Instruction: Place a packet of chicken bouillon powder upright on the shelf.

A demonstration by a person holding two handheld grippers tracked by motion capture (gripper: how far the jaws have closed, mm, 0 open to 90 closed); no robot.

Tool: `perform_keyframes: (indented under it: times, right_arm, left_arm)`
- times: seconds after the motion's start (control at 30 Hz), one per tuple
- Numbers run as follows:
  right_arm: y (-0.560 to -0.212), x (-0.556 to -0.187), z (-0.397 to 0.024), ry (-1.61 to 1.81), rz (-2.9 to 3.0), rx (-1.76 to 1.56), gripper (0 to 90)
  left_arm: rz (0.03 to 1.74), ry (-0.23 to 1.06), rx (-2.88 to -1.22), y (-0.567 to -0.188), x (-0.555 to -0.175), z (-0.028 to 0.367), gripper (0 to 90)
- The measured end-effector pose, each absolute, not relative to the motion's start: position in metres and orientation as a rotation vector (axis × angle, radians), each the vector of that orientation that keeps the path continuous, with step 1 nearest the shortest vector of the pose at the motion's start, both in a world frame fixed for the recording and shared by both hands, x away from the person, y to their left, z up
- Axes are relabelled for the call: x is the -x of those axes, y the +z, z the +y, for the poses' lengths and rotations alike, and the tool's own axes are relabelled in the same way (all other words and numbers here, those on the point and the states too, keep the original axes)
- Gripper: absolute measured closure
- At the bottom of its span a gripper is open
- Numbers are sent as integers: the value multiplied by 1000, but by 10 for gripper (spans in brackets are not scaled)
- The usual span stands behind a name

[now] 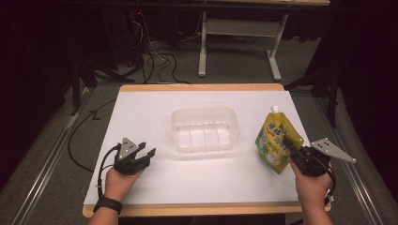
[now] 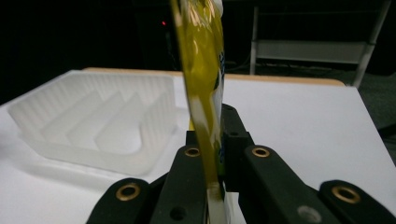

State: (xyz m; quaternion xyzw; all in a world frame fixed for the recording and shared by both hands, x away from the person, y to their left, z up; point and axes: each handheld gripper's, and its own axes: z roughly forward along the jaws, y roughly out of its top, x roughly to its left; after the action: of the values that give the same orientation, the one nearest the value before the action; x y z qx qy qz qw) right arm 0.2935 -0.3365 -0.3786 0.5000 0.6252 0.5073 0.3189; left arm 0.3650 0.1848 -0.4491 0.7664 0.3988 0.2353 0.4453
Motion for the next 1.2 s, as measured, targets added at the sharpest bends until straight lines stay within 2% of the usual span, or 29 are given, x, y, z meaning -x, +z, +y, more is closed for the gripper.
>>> perform_keyframes:
  times: [0.27, 0.83, 1.2]
  right_arm:
    - [-352, -293, -314, 1459, 1623, -1266, 900]
    - [-325, -304, -284, 1552, 1583, -1224, 900]
    - [-323, -334, -246, 1591, 1583, -1249, 900]
  left_arm:
    - [985, 575, -1900, -449, -365, 184, 522]
    - [989, 564, -1884, -449, -365, 186, 525]
    - [985, 565, -1878, -447, -365, 186, 525]
